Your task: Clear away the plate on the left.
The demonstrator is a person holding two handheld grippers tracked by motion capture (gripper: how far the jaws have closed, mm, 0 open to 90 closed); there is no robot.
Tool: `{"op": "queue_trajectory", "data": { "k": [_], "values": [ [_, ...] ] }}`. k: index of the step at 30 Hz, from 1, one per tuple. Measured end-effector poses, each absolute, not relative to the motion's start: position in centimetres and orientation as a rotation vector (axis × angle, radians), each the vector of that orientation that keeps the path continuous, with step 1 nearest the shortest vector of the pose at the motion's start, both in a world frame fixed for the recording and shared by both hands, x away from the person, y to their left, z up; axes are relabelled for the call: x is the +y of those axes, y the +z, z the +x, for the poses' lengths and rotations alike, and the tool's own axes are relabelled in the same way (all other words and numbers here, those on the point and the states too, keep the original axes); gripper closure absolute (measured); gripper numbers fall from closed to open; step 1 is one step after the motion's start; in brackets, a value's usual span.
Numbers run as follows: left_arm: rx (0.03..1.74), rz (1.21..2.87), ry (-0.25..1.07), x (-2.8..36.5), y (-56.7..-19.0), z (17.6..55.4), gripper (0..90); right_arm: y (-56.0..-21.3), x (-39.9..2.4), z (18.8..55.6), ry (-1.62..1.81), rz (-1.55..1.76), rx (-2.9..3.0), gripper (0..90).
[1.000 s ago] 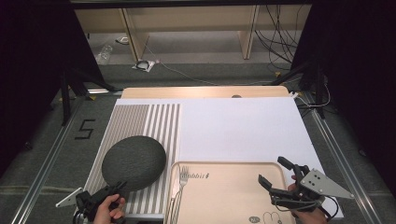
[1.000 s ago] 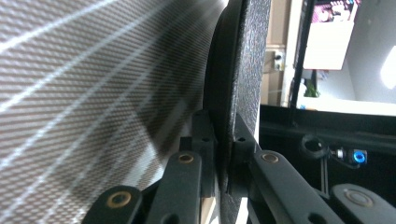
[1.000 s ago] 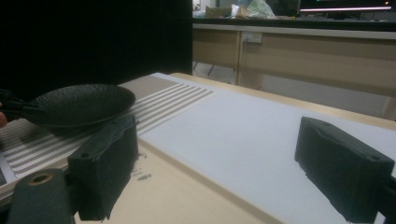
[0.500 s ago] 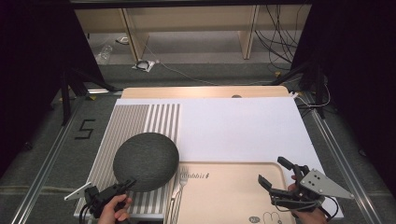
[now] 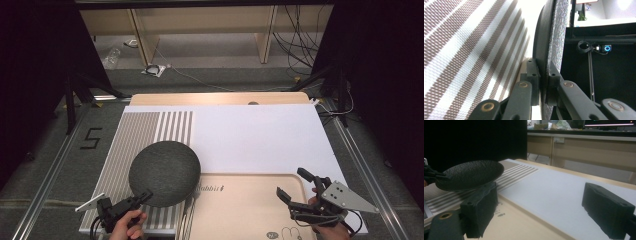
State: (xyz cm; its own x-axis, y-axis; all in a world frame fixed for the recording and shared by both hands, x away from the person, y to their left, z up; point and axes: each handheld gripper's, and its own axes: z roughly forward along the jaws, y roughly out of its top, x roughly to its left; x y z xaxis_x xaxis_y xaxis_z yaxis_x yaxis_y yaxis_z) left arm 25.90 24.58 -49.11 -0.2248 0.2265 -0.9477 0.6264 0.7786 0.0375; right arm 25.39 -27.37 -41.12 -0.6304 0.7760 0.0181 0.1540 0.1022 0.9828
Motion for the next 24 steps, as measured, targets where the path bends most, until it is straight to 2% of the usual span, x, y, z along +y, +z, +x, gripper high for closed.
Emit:
{"op": "queue_trajectory", "data": {
  "k": [24],
  "values": [
    [1.727, 0.841, -0.519, 20.6, -49.1, 25.9, 84.6, -41.1, -27.5, 25.4, 1.549, 0.911, 1.873, 14.2]
  ]
}}
